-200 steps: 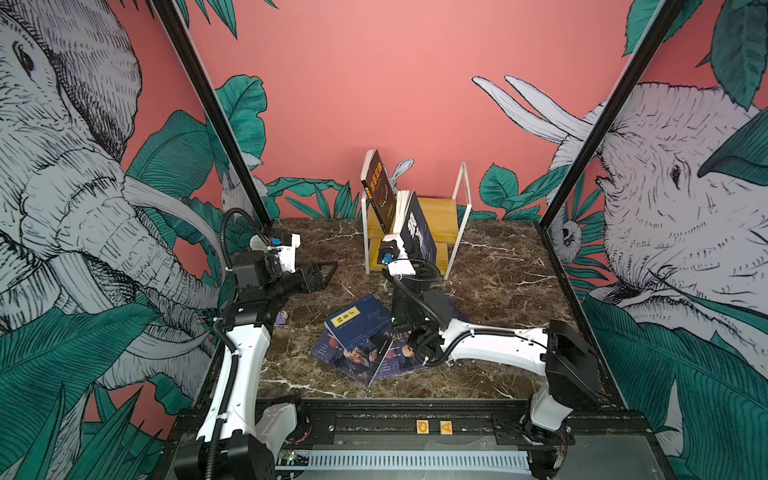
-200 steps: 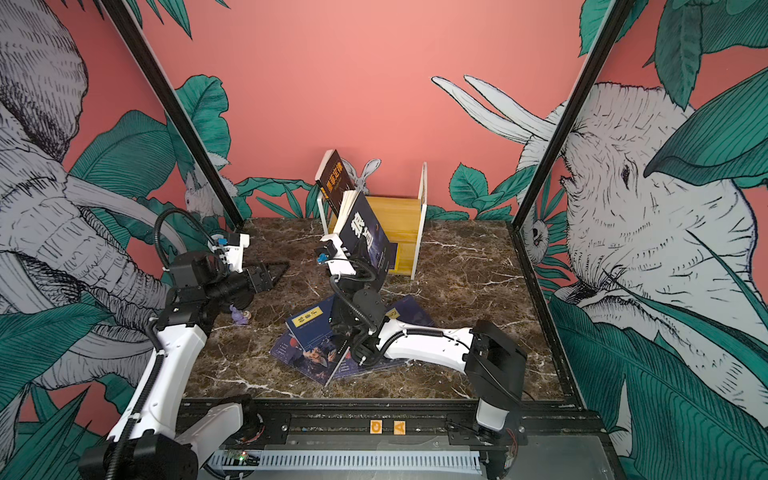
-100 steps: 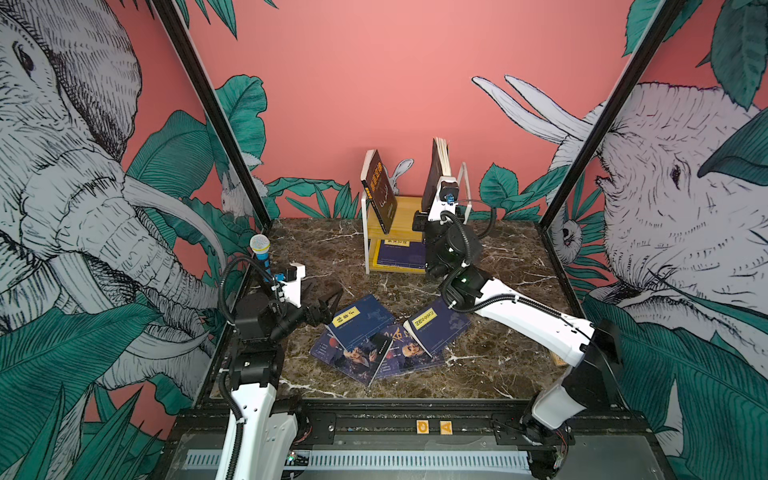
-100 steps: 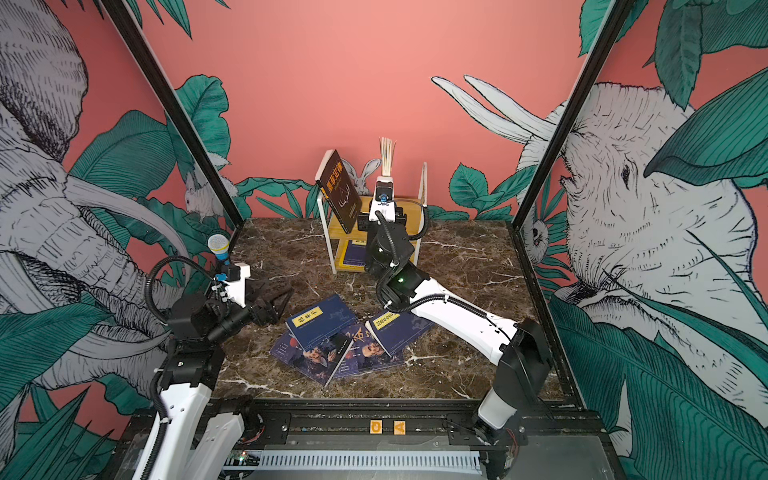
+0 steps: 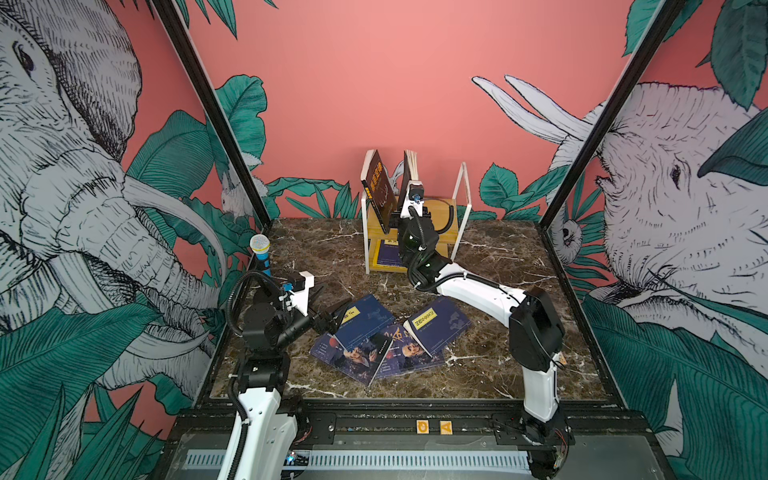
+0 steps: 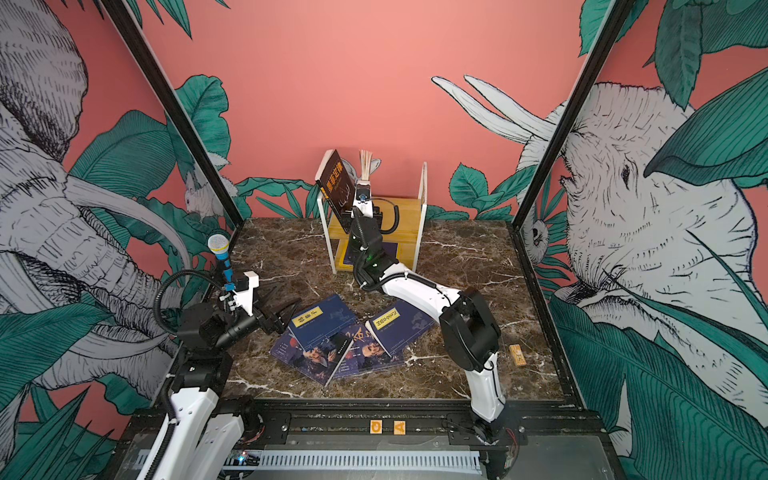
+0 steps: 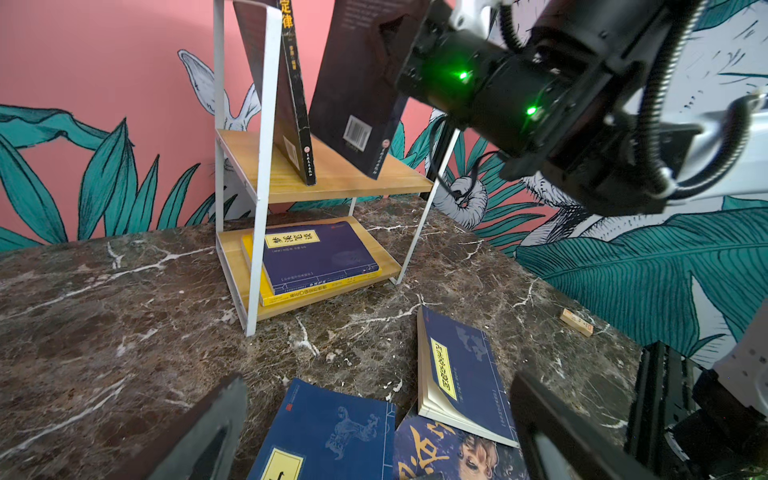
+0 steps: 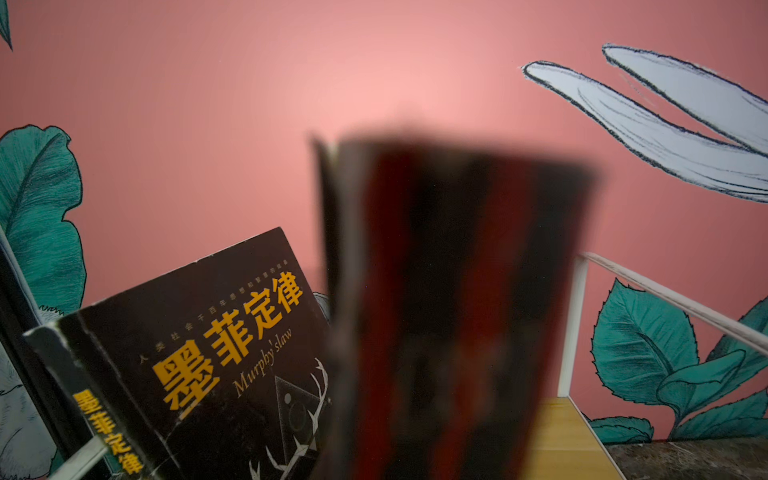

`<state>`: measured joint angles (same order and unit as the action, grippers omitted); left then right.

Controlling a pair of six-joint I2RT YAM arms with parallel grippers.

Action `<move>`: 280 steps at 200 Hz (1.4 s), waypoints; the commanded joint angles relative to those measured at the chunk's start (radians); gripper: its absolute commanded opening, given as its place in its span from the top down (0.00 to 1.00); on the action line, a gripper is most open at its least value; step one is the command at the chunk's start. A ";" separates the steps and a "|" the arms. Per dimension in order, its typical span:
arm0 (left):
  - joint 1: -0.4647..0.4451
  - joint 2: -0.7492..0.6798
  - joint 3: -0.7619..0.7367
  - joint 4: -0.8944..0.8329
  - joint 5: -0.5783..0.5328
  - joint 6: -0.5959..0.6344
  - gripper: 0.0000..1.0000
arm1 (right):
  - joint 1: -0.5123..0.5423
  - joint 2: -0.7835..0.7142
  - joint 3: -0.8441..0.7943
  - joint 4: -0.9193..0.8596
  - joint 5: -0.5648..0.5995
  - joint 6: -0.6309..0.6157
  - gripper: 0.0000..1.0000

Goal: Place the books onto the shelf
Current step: 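Carry the wolf-eyes book with the right gripper to the shelf's upper tier, then lower the wolf-eyes book beside the Murphy's-law book on the upper tier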

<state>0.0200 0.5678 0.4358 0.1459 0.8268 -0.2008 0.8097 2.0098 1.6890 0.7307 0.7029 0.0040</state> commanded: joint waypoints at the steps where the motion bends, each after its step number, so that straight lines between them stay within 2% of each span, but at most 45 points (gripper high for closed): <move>1: -0.003 -0.010 -0.024 0.094 0.023 -0.018 0.00 | -0.007 0.014 0.084 0.151 0.029 -0.017 1.00; 54: 0.002 -0.010 -0.031 0.111 0.037 -0.024 0.00 | -0.014 0.139 0.215 0.141 0.036 -0.045 1.00; 97: 0.002 -0.008 -0.032 0.106 0.050 -0.020 0.00 | -0.017 0.196 0.301 0.098 0.085 -0.093 1.00; 149: -0.001 -0.005 -0.030 0.092 0.056 -0.010 0.01 | -0.019 0.253 0.379 0.058 0.091 -0.109 1.00; 220: -0.001 -0.006 -0.026 0.077 0.061 -0.006 0.01 | -0.026 0.273 0.379 0.031 0.092 -0.078 1.00; 280: -0.001 -0.011 -0.020 0.054 0.063 -0.001 0.00 | -0.025 0.243 0.322 0.033 0.073 -0.037 0.78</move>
<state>0.0200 0.5678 0.4206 0.2077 0.8749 -0.2165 0.7906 2.2883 2.0270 0.6983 0.7910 -0.0586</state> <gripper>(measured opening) 0.995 0.186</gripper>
